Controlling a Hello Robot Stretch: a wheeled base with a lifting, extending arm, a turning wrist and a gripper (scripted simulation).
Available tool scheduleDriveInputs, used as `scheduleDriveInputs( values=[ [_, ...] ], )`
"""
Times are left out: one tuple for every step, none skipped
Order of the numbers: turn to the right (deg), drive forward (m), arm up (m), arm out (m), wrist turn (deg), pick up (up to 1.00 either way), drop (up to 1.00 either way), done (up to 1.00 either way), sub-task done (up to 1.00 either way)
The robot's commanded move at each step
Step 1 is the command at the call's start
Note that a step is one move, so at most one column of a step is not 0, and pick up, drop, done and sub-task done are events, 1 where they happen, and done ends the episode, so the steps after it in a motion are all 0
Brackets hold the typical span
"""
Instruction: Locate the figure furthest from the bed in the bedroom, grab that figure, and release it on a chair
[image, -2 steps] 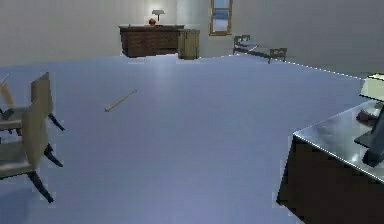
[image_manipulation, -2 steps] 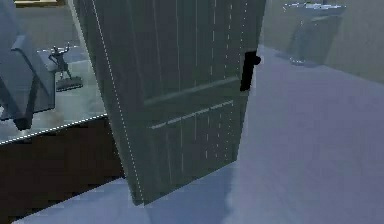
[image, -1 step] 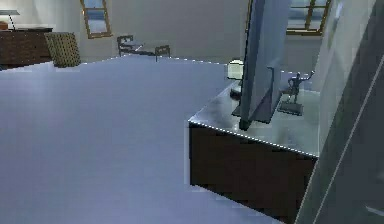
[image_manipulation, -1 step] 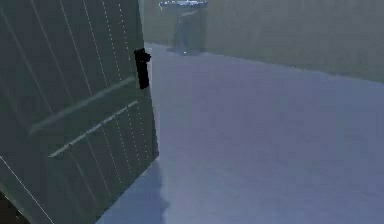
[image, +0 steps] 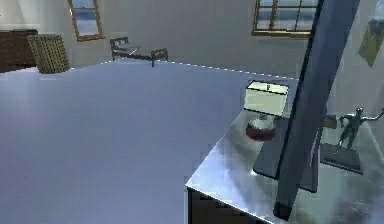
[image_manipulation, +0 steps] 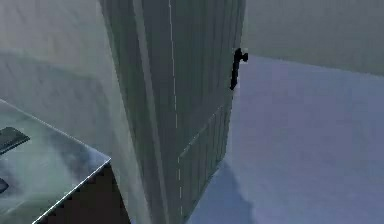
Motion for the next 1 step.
scheduleDriveInputs(
  values=[
    [-39.0, 0.00, 0.00, 0.00, 0.0, 0.00, 0.00, 0.00, 0.00]
  ],
)
